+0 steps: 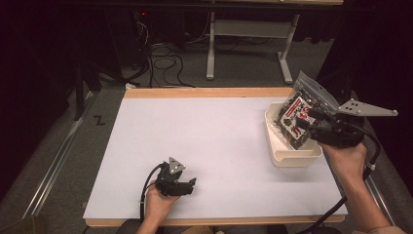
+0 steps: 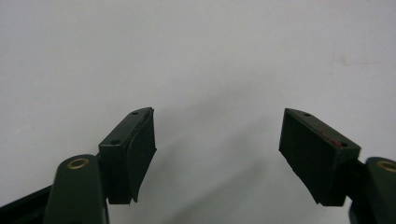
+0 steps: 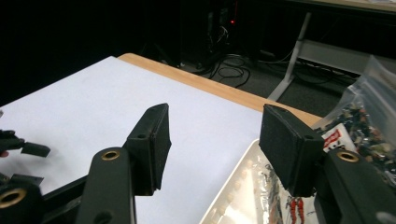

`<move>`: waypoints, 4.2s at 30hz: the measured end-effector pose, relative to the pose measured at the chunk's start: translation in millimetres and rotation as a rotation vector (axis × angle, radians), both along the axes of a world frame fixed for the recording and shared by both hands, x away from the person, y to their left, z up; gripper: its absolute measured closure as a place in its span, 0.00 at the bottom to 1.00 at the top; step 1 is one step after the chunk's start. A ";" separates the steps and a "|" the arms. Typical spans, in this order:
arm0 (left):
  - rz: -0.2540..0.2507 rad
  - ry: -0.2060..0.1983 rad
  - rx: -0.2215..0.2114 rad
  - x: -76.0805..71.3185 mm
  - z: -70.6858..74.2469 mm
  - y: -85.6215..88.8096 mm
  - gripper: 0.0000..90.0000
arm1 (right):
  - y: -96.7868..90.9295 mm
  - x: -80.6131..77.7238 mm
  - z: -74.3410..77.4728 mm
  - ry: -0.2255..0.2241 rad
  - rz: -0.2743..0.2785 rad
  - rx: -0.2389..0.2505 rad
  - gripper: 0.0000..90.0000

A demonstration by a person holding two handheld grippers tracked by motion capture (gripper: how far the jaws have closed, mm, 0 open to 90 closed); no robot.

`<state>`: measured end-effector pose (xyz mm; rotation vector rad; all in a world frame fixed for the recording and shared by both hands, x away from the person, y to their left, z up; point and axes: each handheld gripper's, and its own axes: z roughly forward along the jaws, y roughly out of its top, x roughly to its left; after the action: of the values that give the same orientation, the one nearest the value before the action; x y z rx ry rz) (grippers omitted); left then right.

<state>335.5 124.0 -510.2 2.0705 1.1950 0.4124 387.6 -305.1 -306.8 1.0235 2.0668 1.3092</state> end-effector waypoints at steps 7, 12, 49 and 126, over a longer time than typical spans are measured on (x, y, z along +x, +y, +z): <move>0.008 -0.011 -0.006 -1.2 1.7 1.1 0.30 | 7.6 -6.4 -6.8 0.002 0.029 0.006 0.47; 0.015 -0.007 -0.005 -0.5 1.1 1.6 0.30 | 10.4 -9.5 -14.9 0.012 0.046 0.012 0.46; 0.001 -0.022 -0.044 0.8 2.0 0.4 0.28 | 21.6 -38.4 -51.7 0.036 0.120 0.057 0.43; 0.006 -0.019 -0.018 0.5 1.6 -0.9 0.27 | 68.1 -15.5 -141.2 0.162 0.102 -0.133 0.43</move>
<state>335.9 123.1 -508.6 2.0442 1.1895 0.4217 372.1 -237.0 -448.0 1.0067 2.3208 1.1521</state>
